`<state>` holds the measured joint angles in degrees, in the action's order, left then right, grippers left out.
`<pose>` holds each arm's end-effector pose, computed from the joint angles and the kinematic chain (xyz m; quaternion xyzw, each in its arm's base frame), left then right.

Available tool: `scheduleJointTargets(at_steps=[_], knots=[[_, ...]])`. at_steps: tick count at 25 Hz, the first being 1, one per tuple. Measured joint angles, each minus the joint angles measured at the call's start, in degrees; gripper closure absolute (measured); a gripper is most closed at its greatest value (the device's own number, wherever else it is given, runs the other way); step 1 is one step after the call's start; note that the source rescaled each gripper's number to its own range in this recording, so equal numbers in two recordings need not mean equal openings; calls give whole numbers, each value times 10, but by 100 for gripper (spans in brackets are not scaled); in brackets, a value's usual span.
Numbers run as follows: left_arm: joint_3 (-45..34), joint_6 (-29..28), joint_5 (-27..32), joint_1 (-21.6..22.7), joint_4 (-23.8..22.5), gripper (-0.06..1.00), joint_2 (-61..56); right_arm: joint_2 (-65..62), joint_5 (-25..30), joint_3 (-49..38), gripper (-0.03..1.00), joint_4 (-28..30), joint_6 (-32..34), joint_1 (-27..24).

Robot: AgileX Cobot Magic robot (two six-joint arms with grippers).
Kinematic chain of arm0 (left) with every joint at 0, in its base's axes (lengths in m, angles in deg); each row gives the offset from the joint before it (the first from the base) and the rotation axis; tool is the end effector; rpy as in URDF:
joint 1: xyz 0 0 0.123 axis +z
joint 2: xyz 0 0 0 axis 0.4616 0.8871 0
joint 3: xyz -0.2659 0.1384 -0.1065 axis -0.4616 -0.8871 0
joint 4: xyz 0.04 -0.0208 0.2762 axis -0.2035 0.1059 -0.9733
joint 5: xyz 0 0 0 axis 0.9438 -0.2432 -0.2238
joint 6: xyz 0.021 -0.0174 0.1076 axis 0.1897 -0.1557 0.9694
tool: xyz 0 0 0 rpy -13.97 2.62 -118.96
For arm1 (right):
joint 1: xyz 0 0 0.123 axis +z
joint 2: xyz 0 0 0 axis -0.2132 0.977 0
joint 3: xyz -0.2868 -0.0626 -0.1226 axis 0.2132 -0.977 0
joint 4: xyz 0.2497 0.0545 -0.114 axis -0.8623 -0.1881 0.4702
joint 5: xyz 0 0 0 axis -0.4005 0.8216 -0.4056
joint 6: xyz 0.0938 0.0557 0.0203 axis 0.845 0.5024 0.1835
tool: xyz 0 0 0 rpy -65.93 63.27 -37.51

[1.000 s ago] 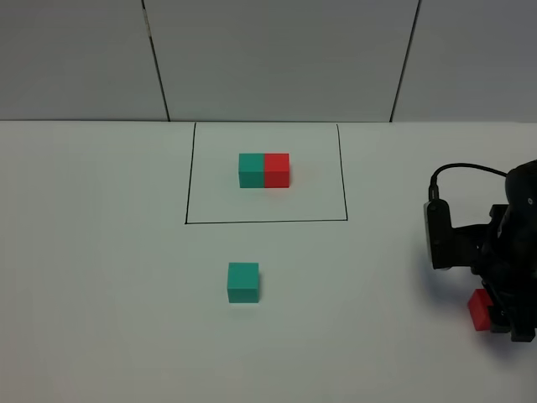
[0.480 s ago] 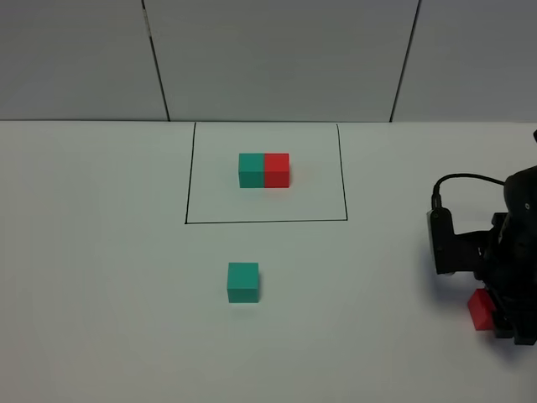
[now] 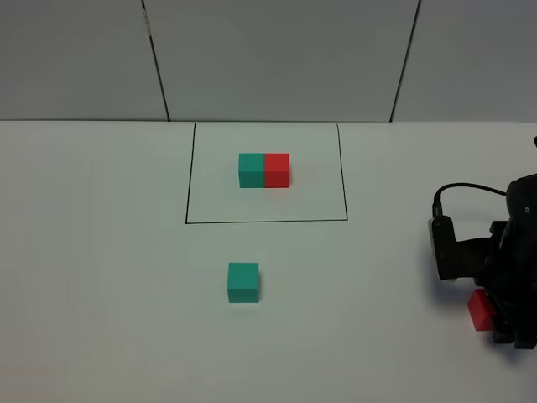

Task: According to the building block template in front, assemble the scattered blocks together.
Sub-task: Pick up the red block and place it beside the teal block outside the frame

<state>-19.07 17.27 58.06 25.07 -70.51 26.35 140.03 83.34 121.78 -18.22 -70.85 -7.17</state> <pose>0.0080 -0.0118 0.2678 0.0477 0.8619 -0.0533 0.5020 0.3590 0.0207 0.1070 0.6620 -0.7471 0.0587 0.0081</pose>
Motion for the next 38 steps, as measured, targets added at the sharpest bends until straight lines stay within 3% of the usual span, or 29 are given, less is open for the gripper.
scheduleJointTargets(at_steps=[10, 23, 33, 38], knots=[[0, 0, 0, 0, 0, 15, 0, 11, -9, 1, 6, -44, -40, -35], [0, 1, 0, 0, 0, 15, 0, 16, -18, 3, 12, -91, -77, -39], [0, 1, 0, 0, 0, 15, 0, 28, -14, 10, 36, -95, -78, -39], [0, 1, 0, 0, 0, 15, 0, 33, -11, 13, 57, -95, -78, -39]])
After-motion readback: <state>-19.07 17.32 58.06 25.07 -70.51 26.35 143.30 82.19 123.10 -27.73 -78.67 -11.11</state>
